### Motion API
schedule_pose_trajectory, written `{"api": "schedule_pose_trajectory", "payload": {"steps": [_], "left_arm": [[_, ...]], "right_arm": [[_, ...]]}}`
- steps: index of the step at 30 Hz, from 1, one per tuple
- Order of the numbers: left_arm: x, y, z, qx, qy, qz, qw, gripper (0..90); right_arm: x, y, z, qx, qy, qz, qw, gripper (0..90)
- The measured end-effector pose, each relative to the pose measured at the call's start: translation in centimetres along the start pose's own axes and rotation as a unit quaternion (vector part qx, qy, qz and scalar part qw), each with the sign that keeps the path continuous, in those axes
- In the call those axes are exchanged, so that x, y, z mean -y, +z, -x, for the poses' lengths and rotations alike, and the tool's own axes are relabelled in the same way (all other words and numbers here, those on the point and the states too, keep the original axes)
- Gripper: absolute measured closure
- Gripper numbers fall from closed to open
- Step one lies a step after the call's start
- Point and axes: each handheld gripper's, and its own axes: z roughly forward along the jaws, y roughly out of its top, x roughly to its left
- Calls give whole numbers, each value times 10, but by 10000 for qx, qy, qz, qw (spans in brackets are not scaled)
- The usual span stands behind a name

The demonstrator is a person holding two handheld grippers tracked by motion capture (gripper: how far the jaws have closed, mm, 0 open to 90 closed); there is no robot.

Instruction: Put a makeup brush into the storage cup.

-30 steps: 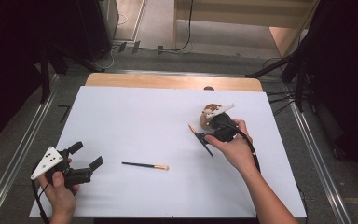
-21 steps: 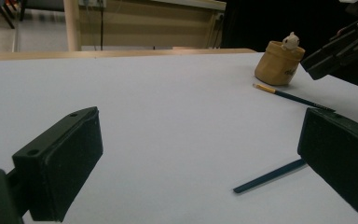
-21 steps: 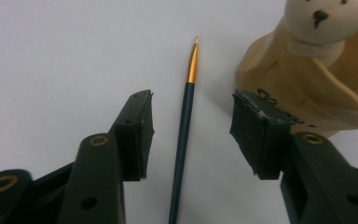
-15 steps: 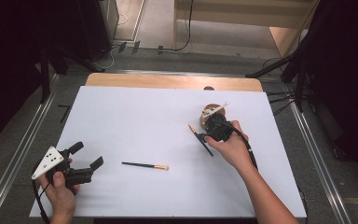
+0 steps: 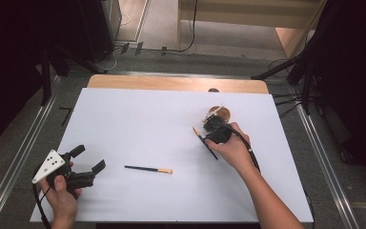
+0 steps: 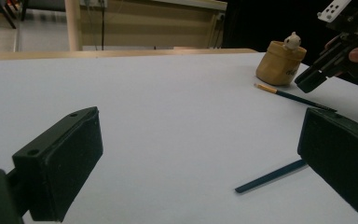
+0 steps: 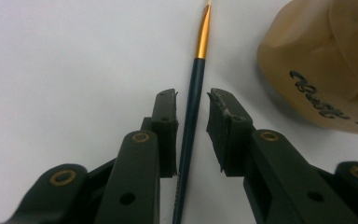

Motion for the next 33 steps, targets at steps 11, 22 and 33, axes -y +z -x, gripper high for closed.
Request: {"api": "schedule_pose_trajectory", "payload": {"steps": [11, 22, 33], "left_arm": [[0, 0, 0, 14, -6, -1, 10000, 2], [0, 0, -1, 17, -13, -3, 10000, 2], [0, 0, -1, 9, -33, -12, 10000, 2]], "right_arm": [[-9, 10, -3, 201, -140, -151, 9996, 789], [-13, 19, -4, 273, -165, -337, 9989, 817], [-12, 23, 0, 89, 125, -408, 9991, 846]]}}
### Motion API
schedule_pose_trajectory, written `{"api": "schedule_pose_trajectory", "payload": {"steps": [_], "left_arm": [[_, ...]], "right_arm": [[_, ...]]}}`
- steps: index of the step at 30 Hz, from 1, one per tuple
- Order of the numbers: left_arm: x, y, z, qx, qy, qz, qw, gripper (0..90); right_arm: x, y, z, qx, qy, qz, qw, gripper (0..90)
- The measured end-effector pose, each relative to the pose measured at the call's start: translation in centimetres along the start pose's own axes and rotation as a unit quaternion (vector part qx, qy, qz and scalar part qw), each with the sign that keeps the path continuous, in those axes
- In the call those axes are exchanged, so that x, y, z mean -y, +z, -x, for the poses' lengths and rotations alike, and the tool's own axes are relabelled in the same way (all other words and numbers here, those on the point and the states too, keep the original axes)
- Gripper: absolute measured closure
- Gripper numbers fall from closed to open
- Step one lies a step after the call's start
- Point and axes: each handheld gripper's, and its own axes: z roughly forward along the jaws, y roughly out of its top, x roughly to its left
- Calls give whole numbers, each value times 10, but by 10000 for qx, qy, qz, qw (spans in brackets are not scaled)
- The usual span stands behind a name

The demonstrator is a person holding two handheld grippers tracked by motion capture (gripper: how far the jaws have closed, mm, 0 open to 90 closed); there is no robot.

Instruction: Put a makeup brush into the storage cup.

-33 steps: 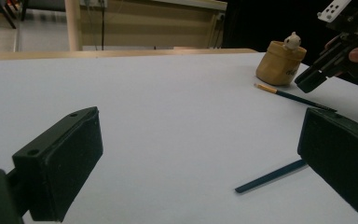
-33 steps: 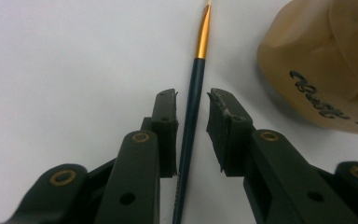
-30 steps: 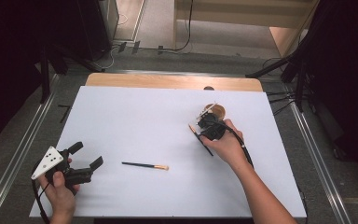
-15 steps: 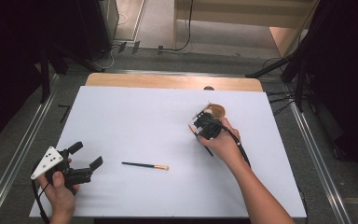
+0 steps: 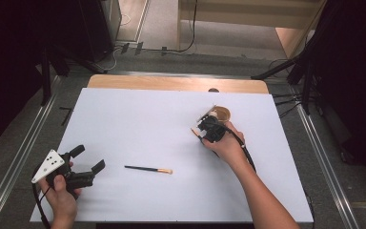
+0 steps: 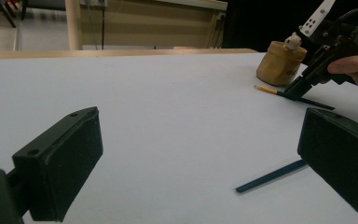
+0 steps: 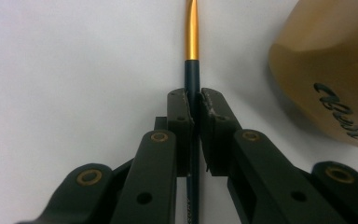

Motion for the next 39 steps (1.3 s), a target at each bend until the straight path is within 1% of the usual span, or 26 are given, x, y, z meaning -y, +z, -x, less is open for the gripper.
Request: {"api": "schedule_pose_trajectory", "payload": {"steps": [2, 6, 10, 12, 14, 15, 16, 17, 20, 21, 24, 29, 30, 31, 34, 36, 37, 38, 39], "left_arm": [[0, 0, 0, 2, 0, 0, 10000, 2], [0, 0, 1, 16, 17, 21, 10000, 2], [0, 0, 1, 13, 22, 18, 10000, 2], [0, 0, 0, 5, 8, 8, 10000, 2], [0, 0, 0, 2, 1, 8, 10000, 2], [0, 0, -1, -5, -15, 18, 10000, 2], [0, 0, -1, -7, -10, 18, 10000, 2], [0, -1, -1, -10, -19, 20, 10000, 2], [0, 0, 0, -9, -16, 18, 10000, 2], [0, 0, 0, -2, -4, 7, 10000, 2], [0, 0, 0, -1, -10, 11, 10000, 2], [0, 0, 0, 3, -14, 9, 10000, 2], [0, 0, 0, 3, -14, 9, 10000, 2], [0, 0, 0, 2, -13, 9, 10000, 2], [0, 0, -1, -1, -18, 9, 10000, 2], [0, 0, -1, -1, -21, 14, 10000, 2], [0, 0, -1, -1, -21, 14, 10000, 2], [0, 0, -1, 2, -22, 12, 10000, 2], [0, 0, -1, 1, -18, 9, 10000, 2]], "right_arm": [[1, 0, 0, -16, 127, 19, 9999, 846], [2, 0, -2, 43, 151, 41, 9999, 848], [3, 0, -1, 13, 130, 95, 9999, 848], [4, 0, -1, 8, 179, 123, 9998, 849], [4, 0, -1, 4, 178, 144, 9997, 849], [5, 0, -1, -3, 165, 173, 9997, 849], [6, -2, 0, -72, 221, 277, 9993, 849], [7, -2, 1, -85, 202, 334, 9992, 849], [8, -5, 2, -91, 216, 404, 9989, 849], [9, -8, 3, -144, 247, 524, 9982, 849], [10, -15, 4, -206, 274, 703, 9969, 849], [10, -23, 4, -341, 283, 949, 9945, 849], [10, -23, 4, -341, 283, 949, 9945, 849], [10, -26, 5, -339, 286, 1065, 9933, 850], [11, -30, 5, -343, 240, 1264, 9911, 850], [10, -33, 3, -341, 239, 1425, 9889, 850], [10, -33, 3, -341, 239, 1425, 9889, 850], [11, -37, 3, -356, 221, 1604, 9862, 849], [11, -39, 3, -381, 252, 1683, 9847, 850]]}}
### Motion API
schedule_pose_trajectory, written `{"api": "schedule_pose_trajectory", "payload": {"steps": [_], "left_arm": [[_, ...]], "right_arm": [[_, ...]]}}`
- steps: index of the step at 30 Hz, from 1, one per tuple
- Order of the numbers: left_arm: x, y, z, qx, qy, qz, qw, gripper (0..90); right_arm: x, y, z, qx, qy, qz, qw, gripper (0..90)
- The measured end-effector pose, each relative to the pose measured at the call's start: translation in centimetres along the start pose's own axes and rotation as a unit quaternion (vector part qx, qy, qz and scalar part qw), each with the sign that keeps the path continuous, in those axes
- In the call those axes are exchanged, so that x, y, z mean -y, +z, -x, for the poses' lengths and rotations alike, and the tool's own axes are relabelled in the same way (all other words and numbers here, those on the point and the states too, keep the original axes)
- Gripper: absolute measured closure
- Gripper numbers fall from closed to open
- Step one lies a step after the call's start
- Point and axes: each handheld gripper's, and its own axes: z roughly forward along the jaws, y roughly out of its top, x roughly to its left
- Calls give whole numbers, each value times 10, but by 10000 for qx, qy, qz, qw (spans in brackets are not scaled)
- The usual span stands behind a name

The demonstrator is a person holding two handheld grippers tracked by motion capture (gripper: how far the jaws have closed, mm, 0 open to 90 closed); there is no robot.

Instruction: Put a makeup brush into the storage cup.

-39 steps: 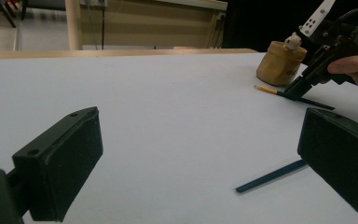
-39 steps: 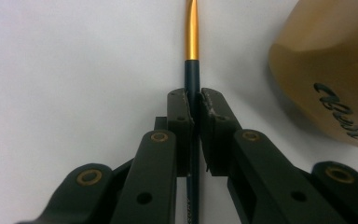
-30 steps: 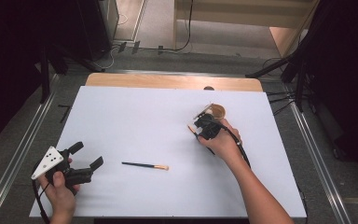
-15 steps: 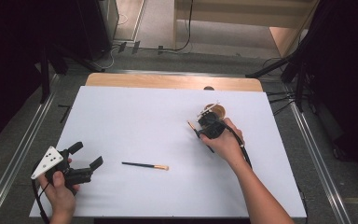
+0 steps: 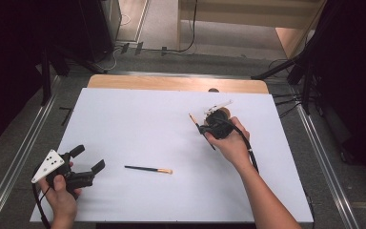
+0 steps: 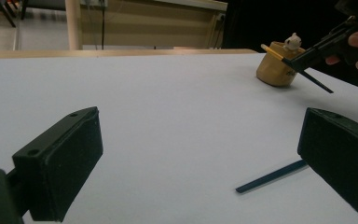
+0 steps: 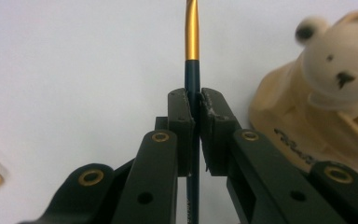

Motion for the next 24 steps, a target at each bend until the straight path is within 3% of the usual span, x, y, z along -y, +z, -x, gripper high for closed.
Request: {"api": "schedule_pose_trajectory", "payload": {"steps": [12, 19, 24], "left_arm": [[0, 0, 0, -5, 2, -2, 10000, 2], [0, 0, 0, -6, 7, -7, 10000, 2], [0, 0, 0, -3, 4, 1, 10000, 2]], "right_arm": [[-2, -13, -1, 47, -211, 815, 9964, 849], [-2, -17, -4, 149, -364, 1391, 9895, 849], [-3, -22, -5, 71, -279, 1694, 9851, 850]]}}
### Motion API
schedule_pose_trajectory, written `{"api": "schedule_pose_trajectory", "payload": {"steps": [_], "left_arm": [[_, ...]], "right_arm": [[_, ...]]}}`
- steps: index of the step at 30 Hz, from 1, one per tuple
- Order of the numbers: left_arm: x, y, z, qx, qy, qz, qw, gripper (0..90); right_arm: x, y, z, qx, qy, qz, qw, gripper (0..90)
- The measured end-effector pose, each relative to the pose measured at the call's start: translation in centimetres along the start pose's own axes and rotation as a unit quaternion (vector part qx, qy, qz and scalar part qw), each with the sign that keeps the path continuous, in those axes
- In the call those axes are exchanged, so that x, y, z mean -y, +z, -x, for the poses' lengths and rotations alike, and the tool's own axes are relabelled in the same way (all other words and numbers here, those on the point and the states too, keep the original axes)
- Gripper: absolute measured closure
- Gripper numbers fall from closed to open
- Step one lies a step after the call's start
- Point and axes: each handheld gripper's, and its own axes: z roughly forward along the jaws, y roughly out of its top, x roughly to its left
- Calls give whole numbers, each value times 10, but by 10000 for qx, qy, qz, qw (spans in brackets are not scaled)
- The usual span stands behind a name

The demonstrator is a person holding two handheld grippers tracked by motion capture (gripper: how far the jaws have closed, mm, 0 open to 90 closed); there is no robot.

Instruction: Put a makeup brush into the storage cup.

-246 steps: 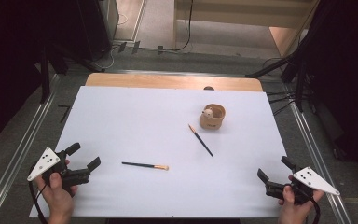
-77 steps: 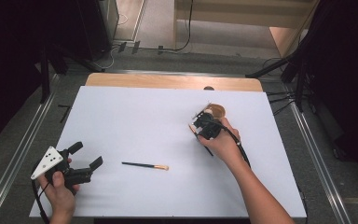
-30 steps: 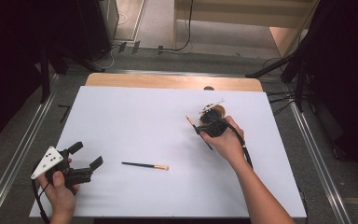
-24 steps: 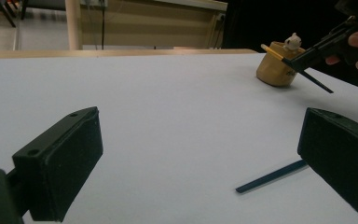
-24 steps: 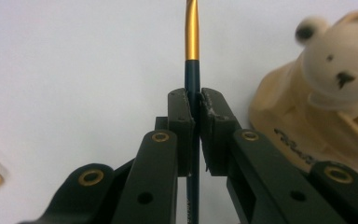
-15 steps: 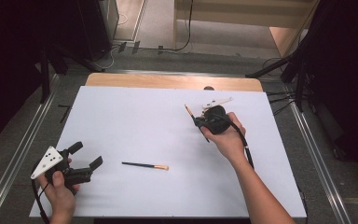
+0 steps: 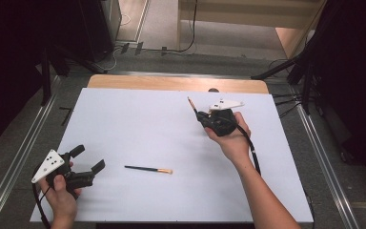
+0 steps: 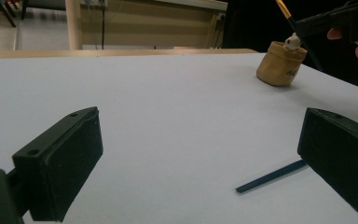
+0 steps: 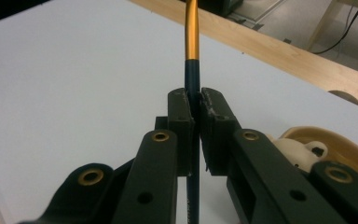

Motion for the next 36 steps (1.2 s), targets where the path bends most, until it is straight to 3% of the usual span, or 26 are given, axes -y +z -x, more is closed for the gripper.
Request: {"api": "schedule_pose_trajectory", "payload": {"steps": [5, 13, 24, 27, 31, 32, 36], "left_arm": [[0, 0, 0, -10, -1, 5, 10000, 2], [0, 0, 0, -4, 3, -4, 10000, 2], [0, 0, 0, -1, 3, -7, 10000, 2], [0, 0, 0, -2, 2, -1, 10000, 2], [0, 0, 0, -6, 4, -2, 10000, 2], [0, 0, 0, -3, 1, 1, 10000, 2], [0, 0, 0, -11, -4, -5, 10000, 2]], "right_arm": [[-2, -5, 3, -12, 260, 298, 9992, 850], [-5, -13, 7, 91, 390, 712, 9967, 850], [-7, -22, 19, 174, 466, 1301, 9903, 850], [-6, -22, 26, 171, 594, 1500, 9868, 849], [-5, -23, 28, 265, 560, 1649, 9844, 849], [-5, -24, 29, 360, 520, 1758, 9824, 849], [-5, -25, 30, 376, 506, 1876, 9802, 849]]}}
